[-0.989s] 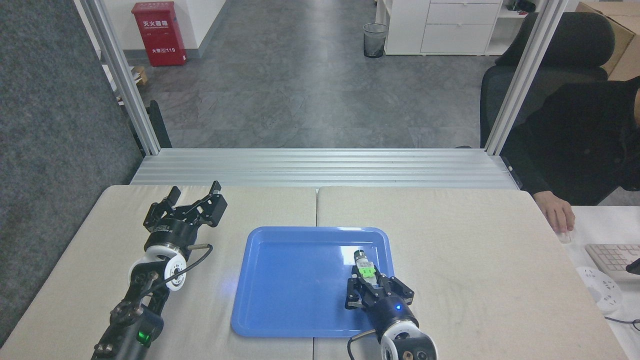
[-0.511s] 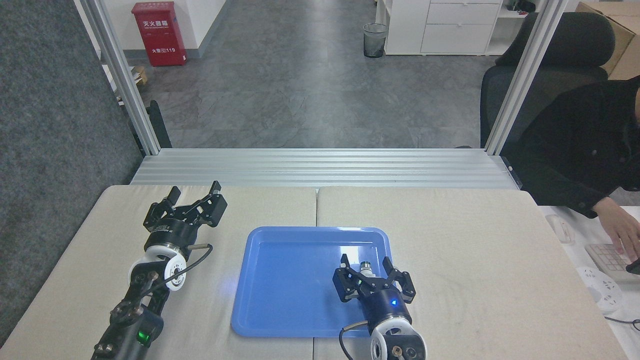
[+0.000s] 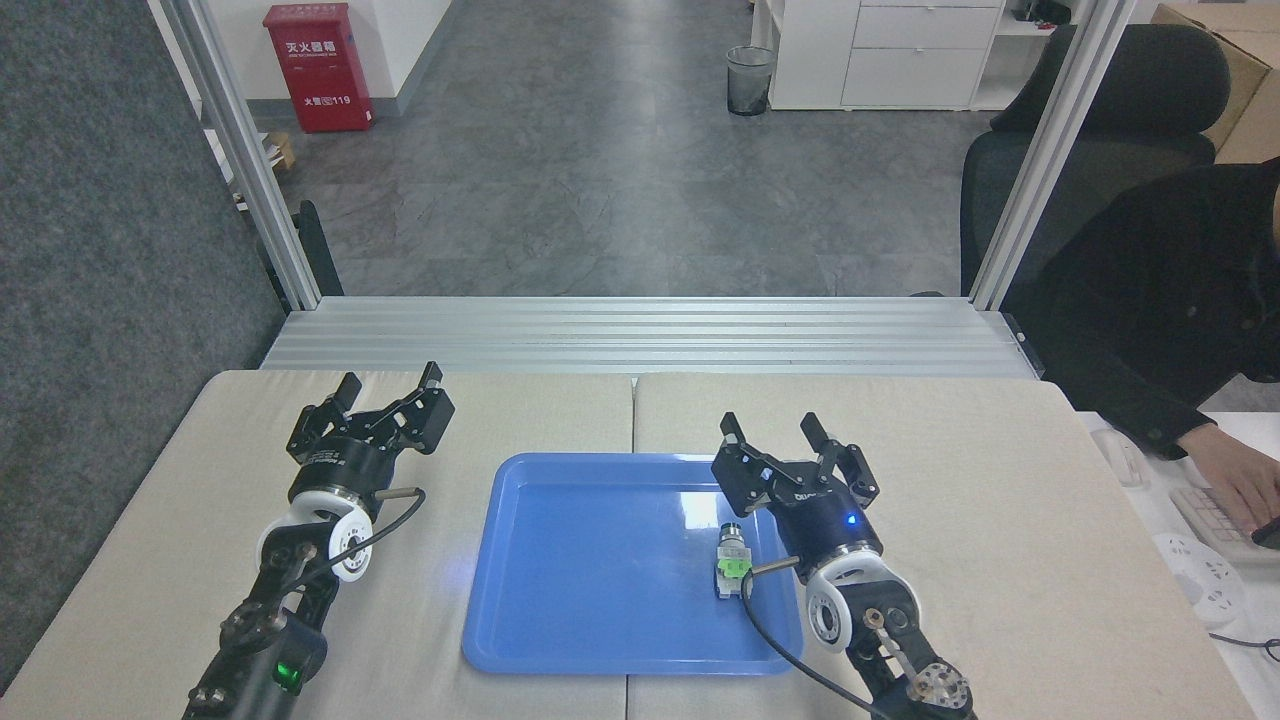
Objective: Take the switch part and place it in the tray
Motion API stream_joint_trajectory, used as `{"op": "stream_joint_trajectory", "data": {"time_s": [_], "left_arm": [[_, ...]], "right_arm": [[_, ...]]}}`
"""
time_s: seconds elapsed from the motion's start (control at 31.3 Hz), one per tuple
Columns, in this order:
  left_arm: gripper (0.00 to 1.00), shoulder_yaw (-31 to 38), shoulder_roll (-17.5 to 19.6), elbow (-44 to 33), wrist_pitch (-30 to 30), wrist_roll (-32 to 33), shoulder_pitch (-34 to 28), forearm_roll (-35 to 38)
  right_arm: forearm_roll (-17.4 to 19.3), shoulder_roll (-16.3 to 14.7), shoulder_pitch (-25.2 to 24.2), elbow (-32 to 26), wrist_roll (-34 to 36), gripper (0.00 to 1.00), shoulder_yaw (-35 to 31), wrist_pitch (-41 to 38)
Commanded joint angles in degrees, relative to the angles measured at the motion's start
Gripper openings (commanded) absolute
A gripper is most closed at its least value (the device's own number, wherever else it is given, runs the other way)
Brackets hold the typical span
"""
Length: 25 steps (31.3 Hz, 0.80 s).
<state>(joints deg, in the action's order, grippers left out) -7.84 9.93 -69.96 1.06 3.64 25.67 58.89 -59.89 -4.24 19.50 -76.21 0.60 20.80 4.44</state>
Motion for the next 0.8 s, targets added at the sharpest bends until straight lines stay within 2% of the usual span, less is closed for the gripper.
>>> {"op": "stream_joint_trajectory", "data": {"time_s": [0.0, 0.32, 0.48, 0.77], "left_arm": [[1.0, -0.07, 0.0, 0.0, -0.01, -0.04, -0.01, 0.0], [1.0, -0.07, 0.0, 0.0, -0.01, -0.04, -0.01, 0.0], [1.0, -0.07, 0.0, 0.0, -0.01, -0.04, -0.01, 0.0], [1.0, 0.02, 0.0, 0.0, -0.01, -0.04, -0.01, 0.0]], "right_arm": [[1.01, -14.12, 2.82, 4.22, 0.11, 0.99, -6.47, -1.97], [0.31, -14.83, 2.21, 5.37, -0.33, 0.99, -6.47, -1.1], [0.39, -17.55, 1.77, 5.72, -0.42, 0.99, -6.47, -0.48], [0.83, -18.17, 0.8, 5.63, -0.51, 0.99, -6.82, -0.48]]}}
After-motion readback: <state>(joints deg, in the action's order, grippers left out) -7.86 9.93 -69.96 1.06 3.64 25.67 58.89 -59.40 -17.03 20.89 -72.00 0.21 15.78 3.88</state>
